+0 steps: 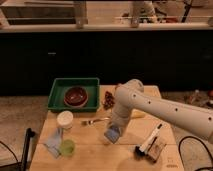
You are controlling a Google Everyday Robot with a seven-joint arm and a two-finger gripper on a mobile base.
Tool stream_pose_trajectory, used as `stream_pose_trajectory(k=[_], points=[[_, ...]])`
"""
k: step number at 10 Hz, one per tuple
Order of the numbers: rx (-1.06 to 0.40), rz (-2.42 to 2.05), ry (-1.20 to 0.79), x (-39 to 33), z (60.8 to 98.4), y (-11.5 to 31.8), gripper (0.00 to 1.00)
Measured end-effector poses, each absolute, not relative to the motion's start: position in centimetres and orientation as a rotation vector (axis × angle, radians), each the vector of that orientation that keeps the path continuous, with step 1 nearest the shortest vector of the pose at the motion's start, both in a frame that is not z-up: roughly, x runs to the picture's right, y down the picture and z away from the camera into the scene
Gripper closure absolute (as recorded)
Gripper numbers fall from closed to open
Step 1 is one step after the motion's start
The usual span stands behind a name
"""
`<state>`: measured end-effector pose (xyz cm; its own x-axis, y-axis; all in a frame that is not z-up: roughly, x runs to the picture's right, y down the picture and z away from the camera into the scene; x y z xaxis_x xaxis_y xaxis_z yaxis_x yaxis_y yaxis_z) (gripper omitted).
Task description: Place sponge in table surface
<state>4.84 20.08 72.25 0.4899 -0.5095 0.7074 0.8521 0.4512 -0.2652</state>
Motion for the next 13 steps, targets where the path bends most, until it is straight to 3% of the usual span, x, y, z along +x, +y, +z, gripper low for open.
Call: stream_pose_trajectory(k=[11, 13], points=[[-0.732, -0.999, -0.770, 2.1, 79.1, 25.9, 1.00], [-0.748, -1.003, -0.772, 2.0, 79.5, 26.3, 0.93]])
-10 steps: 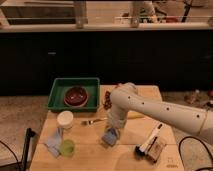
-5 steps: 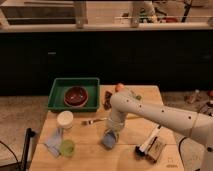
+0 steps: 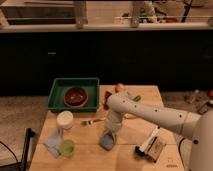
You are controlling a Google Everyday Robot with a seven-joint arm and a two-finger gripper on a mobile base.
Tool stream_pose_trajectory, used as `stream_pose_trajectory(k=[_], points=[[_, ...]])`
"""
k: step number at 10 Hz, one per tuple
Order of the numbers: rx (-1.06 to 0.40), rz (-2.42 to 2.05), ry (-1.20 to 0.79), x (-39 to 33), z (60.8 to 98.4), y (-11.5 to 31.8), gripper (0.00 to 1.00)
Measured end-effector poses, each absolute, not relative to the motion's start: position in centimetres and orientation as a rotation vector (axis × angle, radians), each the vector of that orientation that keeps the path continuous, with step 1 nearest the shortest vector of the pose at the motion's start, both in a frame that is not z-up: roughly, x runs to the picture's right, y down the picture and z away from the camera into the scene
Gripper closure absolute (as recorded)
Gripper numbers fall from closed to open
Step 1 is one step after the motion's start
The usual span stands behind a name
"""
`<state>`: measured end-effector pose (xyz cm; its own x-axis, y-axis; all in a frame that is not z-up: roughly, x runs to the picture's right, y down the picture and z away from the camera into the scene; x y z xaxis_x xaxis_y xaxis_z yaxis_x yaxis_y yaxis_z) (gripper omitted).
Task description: Place sponge in table surface
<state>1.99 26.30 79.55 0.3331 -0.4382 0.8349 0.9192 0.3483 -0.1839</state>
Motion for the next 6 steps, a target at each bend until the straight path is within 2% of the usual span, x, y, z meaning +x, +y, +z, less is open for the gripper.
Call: stream_pose_trajectory(k=[3, 4, 6], points=[[-0.755, -1.006, -0.774, 2.01, 79.53, 26.41, 0.63], [-0.760, -1.007, -0.773, 2.07, 79.55, 26.41, 0.50], [-0.765, -1.015, -0.776, 1.78, 79.54, 26.45, 0.32]])
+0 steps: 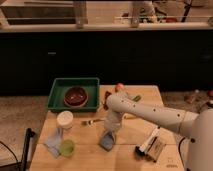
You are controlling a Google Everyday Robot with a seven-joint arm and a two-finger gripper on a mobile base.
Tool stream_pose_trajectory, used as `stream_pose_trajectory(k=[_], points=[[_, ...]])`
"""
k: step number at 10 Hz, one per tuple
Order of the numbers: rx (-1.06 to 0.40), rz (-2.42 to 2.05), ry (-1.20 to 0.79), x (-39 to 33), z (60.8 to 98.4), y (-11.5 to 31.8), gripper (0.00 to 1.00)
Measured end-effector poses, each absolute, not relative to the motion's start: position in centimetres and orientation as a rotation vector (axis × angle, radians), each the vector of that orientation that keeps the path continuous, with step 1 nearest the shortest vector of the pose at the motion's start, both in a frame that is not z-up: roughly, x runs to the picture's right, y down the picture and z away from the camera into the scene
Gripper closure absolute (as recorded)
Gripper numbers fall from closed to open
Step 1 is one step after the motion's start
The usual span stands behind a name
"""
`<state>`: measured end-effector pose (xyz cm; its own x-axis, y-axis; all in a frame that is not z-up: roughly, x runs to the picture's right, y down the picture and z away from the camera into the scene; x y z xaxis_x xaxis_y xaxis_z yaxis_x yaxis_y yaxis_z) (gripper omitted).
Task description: Place sponge in table surface
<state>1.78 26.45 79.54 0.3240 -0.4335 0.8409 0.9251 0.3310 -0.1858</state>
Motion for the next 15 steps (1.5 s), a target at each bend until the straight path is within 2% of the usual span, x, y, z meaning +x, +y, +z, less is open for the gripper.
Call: stream_pose_trajectory(k=[1, 2, 7, 15], points=[[-0.767, -1.021, -0.778, 1.6, 79.5, 26.5, 0.24], [-0.766, -1.028, -0.780, 1.4, 79.4, 26.4, 0.20], [-0.750, -1.050, -0.789, 1.2, 79.1, 25.6, 0.20], [-0.733, -1.082, -0.765, 1.8, 79.6, 21.8, 0.20]])
